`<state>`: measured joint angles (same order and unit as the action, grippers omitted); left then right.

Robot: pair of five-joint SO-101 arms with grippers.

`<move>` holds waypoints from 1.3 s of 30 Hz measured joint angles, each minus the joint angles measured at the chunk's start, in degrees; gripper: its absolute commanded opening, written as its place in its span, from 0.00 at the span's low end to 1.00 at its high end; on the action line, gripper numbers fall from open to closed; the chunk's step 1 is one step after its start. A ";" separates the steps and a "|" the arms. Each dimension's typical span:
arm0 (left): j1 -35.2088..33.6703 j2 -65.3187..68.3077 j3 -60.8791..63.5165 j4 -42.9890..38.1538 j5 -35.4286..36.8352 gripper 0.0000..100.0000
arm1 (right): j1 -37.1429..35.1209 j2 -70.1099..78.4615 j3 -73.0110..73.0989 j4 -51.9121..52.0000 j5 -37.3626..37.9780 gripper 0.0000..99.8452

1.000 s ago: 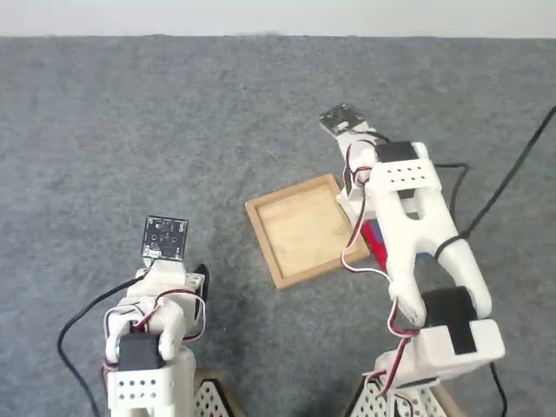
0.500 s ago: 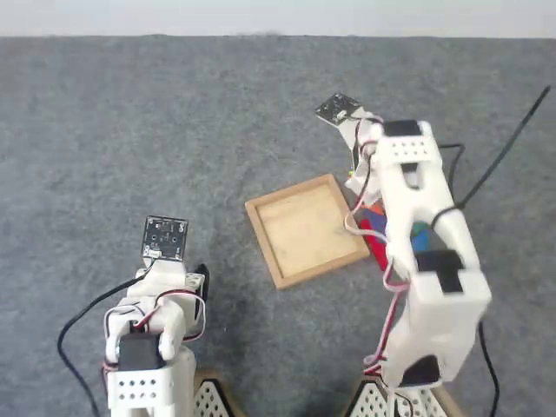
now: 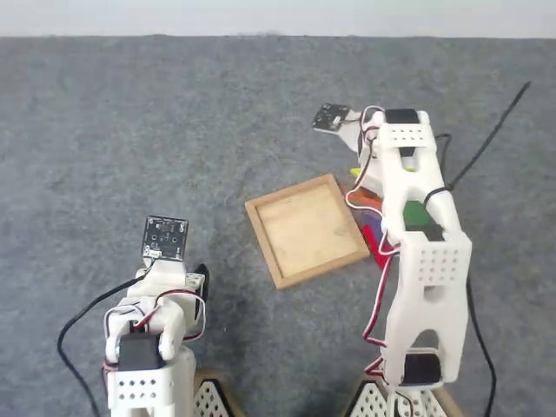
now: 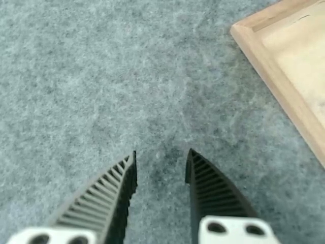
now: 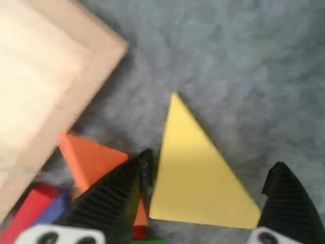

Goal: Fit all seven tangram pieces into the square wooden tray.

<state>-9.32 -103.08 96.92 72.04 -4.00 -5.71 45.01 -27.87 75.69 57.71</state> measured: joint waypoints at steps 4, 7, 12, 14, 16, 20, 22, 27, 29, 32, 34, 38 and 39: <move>-0.09 0.00 0.00 0.00 0.00 0.15 | 2.02 3.87 -4.84 0.79 -1.14 0.36; 0.00 0.00 0.00 0.00 0.00 0.15 | 3.43 6.15 -8.09 2.64 -3.60 0.36; -0.09 0.00 0.00 0.00 0.00 0.15 | 6.24 9.85 -14.59 6.15 -8.09 0.36; 0.00 0.00 0.00 0.00 0.00 0.15 | 7.74 10.81 -16.88 7.65 -10.73 0.36; 0.00 0.00 0.00 0.00 0.00 0.15 | 9.67 11.87 -18.99 8.53 -13.19 0.36; -0.18 0.00 0.00 0.00 0.00 0.15 | 12.75 13.45 -21.80 10.02 -16.88 0.30; -0.09 0.00 0.00 0.00 0.00 0.15 | 13.80 13.71 -22.68 11.43 -18.73 0.25; -0.18 0.00 0.00 0.00 0.00 0.15 | 19.16 13.71 -23.82 13.98 -24.62 0.26; -0.09 0.00 0.00 0.00 0.00 0.15 | 22.33 13.80 -24.53 14.24 -26.29 0.27; -0.09 0.00 0.00 0.00 0.00 0.15 | 27.96 13.80 -24.70 15.21 -27.08 0.27; -0.09 0.00 0.00 0.00 0.00 0.15 | 30.68 13.80 -24.70 16.26 -26.99 0.27; -0.09 0.00 0.00 0.00 0.00 0.15 | 34.81 13.80 -25.49 18.46 -25.49 0.27; -0.09 0.00 0.00 0.00 0.00 0.15 | 35.52 13.89 -26.20 19.16 -24.88 0.27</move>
<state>-9.41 -103.08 96.92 72.04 -4.00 29.80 58.90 -54.07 94.86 32.84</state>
